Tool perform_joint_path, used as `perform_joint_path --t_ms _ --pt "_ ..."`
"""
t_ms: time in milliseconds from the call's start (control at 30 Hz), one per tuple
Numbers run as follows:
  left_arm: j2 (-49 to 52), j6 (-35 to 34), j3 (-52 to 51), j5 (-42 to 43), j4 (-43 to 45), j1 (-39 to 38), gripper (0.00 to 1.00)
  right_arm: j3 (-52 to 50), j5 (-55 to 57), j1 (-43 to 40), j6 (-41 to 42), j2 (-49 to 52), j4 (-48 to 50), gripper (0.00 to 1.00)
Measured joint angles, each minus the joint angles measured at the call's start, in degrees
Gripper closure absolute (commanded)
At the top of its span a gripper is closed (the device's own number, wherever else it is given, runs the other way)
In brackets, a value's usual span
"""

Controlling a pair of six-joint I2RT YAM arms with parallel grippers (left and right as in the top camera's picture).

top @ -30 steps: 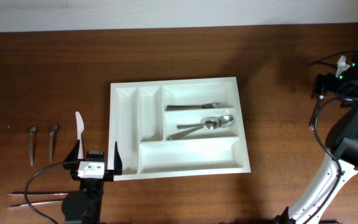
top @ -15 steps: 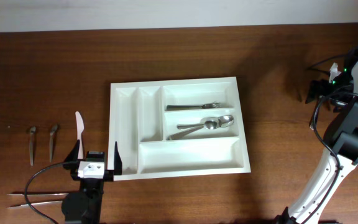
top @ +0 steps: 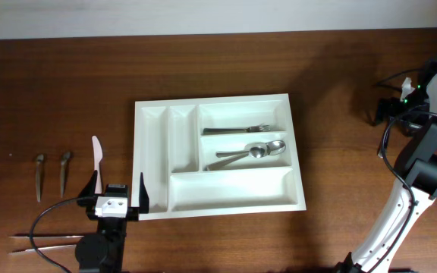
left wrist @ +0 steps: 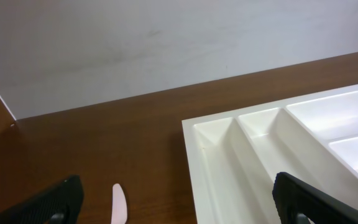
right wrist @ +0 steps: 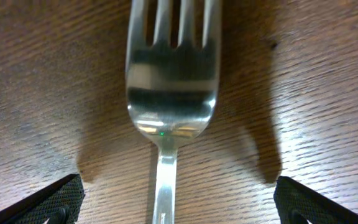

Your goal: Pack container

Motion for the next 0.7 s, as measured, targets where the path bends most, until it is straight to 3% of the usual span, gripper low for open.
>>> perform_joint_path --t_ms 700 --pt "0.0 0.0 0.0 0.0 0.02 0.0 0.01 -0.07 -0.02 0.0 0.02 0.28 1.79 0.01"
